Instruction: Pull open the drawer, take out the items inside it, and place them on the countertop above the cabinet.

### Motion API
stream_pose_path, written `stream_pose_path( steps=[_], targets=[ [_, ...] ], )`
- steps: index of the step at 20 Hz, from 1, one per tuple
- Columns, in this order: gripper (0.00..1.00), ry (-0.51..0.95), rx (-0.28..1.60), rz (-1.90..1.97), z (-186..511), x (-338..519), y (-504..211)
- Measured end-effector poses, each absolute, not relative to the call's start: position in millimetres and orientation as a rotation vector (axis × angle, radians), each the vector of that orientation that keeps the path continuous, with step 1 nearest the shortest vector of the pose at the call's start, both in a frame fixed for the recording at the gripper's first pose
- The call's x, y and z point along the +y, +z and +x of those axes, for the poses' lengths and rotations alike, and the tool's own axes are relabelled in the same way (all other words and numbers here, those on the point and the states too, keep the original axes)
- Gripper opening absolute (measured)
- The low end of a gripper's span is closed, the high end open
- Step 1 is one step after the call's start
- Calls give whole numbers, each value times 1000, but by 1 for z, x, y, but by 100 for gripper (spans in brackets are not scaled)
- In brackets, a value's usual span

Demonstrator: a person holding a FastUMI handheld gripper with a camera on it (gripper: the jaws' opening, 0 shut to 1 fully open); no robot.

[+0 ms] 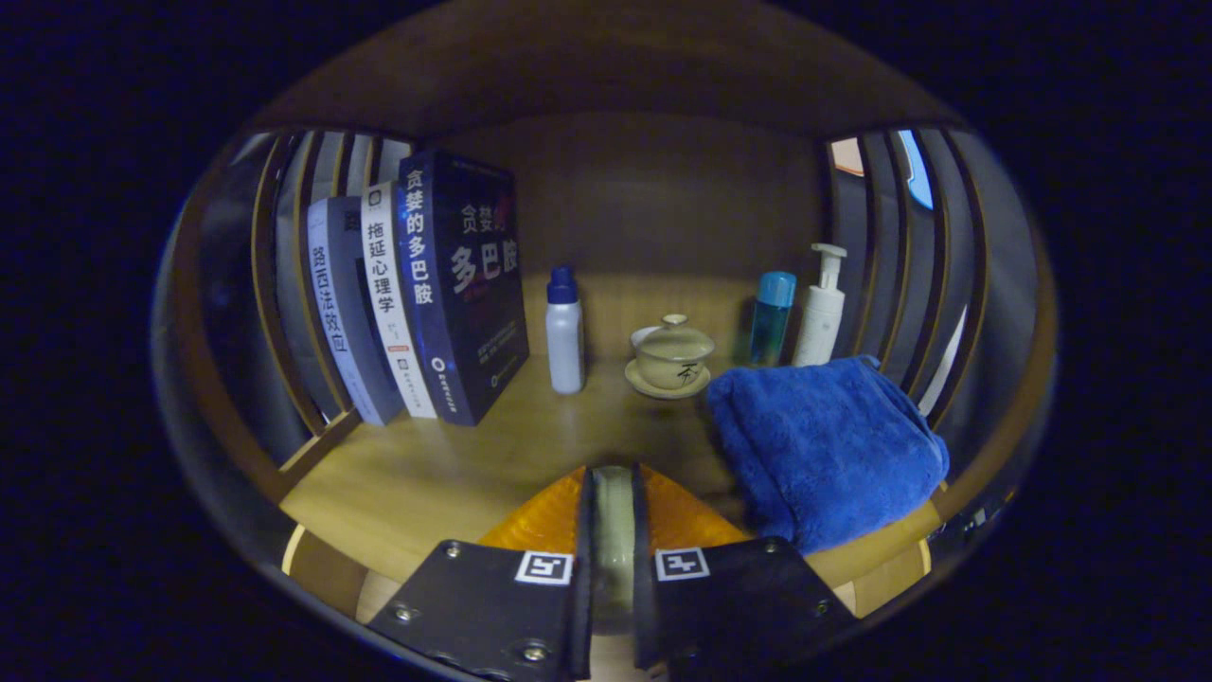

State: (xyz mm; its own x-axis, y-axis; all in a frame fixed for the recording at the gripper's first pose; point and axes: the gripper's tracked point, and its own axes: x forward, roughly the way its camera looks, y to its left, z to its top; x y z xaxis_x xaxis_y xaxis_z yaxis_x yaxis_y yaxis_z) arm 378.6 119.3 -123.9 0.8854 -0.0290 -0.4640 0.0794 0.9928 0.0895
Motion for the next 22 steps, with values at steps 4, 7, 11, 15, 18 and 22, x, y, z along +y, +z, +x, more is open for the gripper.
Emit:
stream_pose_path(
  steps=[4, 7, 11, 15, 18, 22],
  targets=[
    [18, -83, 442, 76, 391, 115, -124],
    [19, -61, 418, 58, 391, 118, -124],
    [42, -32, 362, 81, 383, 120, -110],
    [72, -28, 269, 76, 361, 116, -78],
    [78, -9, 221, 70, 332, 116, -58],
    [78, 19, 163, 55, 289, 117, -39]
  ],
)
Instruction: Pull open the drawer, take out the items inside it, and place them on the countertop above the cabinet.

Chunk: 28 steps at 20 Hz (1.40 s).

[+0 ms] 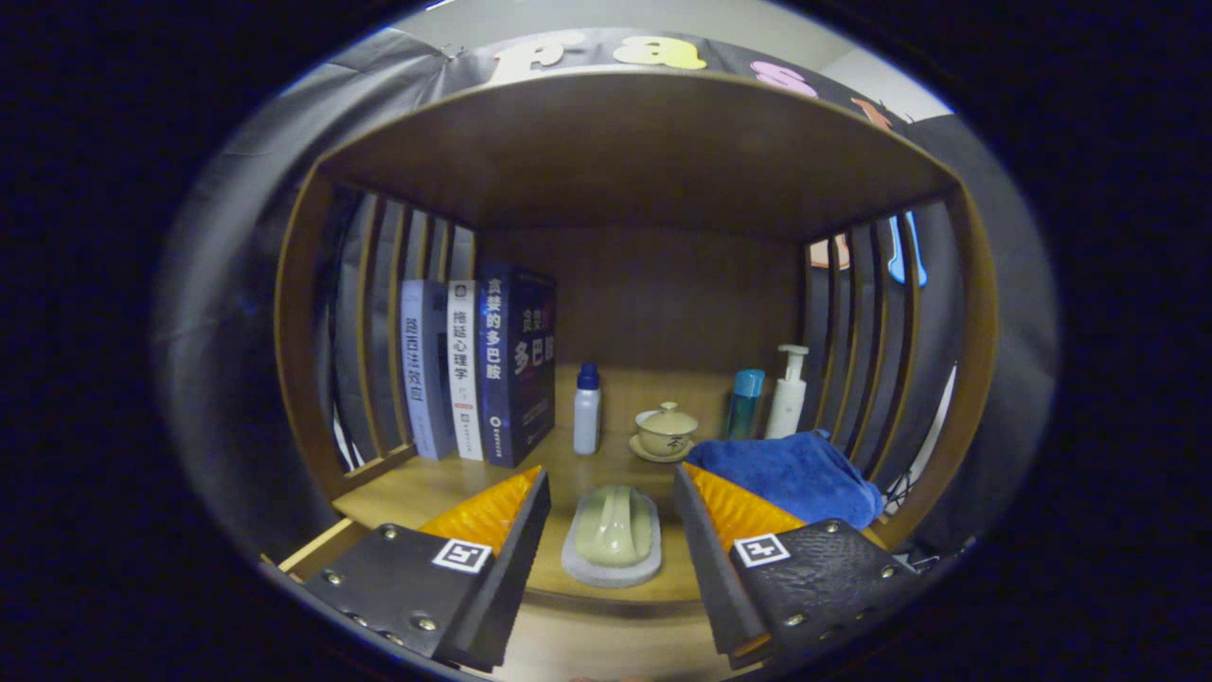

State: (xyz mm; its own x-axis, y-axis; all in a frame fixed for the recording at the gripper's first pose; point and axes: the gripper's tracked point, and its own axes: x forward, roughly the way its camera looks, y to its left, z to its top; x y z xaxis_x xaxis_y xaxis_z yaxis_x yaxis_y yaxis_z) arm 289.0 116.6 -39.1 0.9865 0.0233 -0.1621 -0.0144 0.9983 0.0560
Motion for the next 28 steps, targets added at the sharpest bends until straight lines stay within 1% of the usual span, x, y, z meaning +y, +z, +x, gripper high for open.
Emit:
stream_pose_path(
  steps=[1, 2, 7, 12, 16, 19, 23, 28],
  targets=[
    [78, 24, 157, 49, 277, 118, -38],
    [81, 32, 156, 45, 264, 119, -37],
    [81, 50, 158, 28, 203, 126, -49],
    [97, 33, 183, 26, 148, 128, -67],
    [97, 24, 213, 6, 110, 134, -95],
    [97, 33, 269, -22, 92, 142, -121],
    [97, 31, 330, -29, 83, 146, -147],
    [97, 9, 380, -17, 90, 144, -173]
  ],
)
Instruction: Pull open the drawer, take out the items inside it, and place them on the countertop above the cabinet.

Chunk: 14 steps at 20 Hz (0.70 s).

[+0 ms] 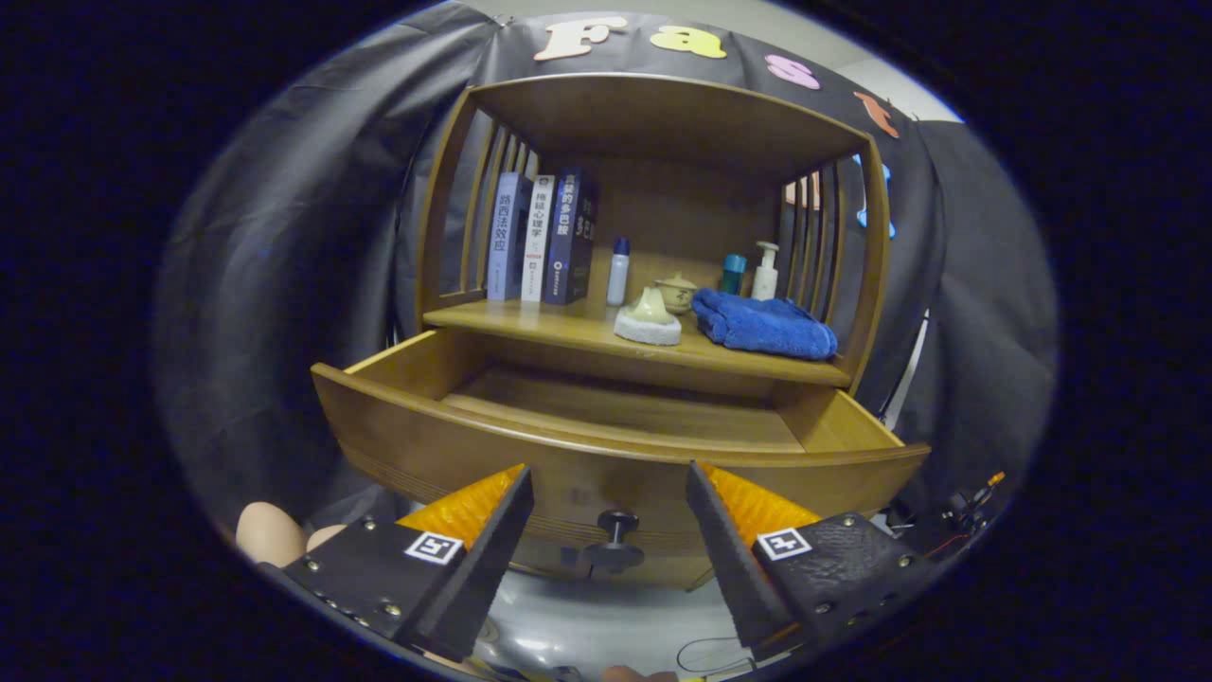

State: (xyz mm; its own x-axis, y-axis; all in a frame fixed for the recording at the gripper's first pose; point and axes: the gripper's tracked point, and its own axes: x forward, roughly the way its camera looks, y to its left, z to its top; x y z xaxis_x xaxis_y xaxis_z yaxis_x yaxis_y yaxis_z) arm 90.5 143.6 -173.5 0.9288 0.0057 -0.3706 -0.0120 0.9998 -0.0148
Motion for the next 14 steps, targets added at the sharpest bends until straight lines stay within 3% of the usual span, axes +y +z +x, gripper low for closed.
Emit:
stream_pose_path(
  steps=[14],
  targets=[
    [97, -96, 367, -2, 101, 141, -181]
  ],
)
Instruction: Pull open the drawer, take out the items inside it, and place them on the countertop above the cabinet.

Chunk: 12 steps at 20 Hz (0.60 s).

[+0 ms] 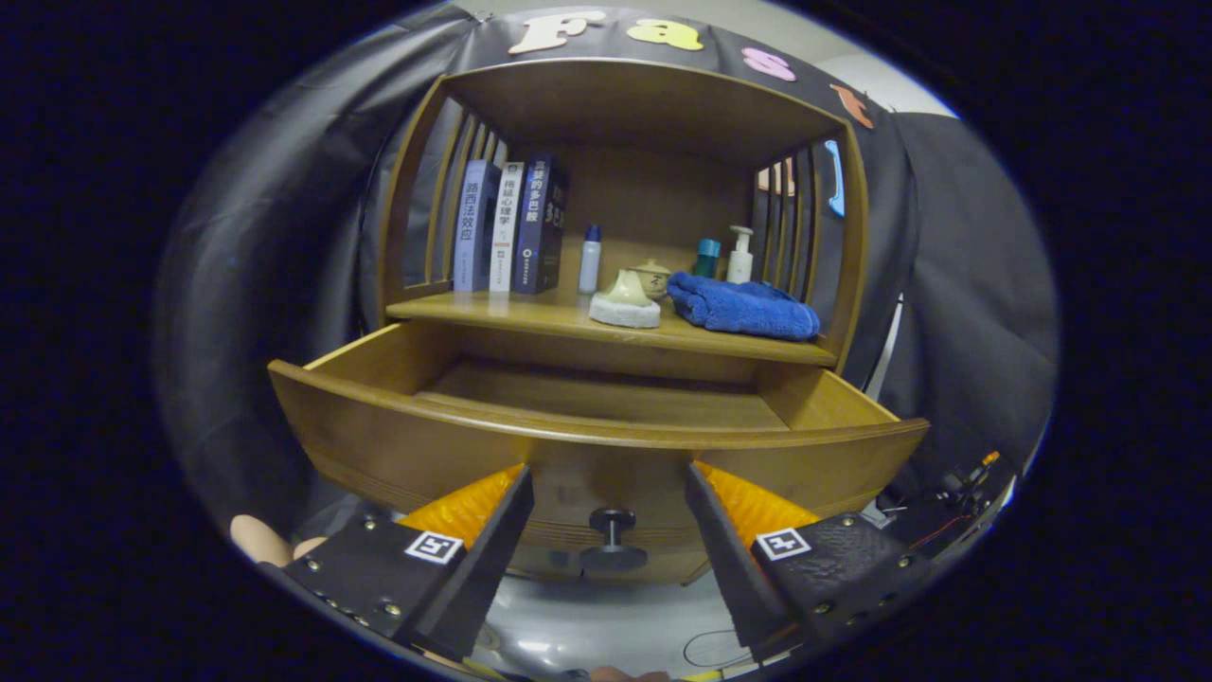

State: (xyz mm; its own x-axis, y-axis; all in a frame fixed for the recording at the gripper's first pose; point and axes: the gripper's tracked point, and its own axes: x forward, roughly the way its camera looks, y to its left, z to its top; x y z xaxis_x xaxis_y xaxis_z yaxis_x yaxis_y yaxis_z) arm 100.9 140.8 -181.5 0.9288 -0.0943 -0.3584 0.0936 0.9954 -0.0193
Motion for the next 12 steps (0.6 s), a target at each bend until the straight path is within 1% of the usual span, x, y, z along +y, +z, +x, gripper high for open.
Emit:
stream_pose_path(
  steps=[12],
  targets=[
    [97, -90, 350, -8, 112, 140, -180]
  ],
)
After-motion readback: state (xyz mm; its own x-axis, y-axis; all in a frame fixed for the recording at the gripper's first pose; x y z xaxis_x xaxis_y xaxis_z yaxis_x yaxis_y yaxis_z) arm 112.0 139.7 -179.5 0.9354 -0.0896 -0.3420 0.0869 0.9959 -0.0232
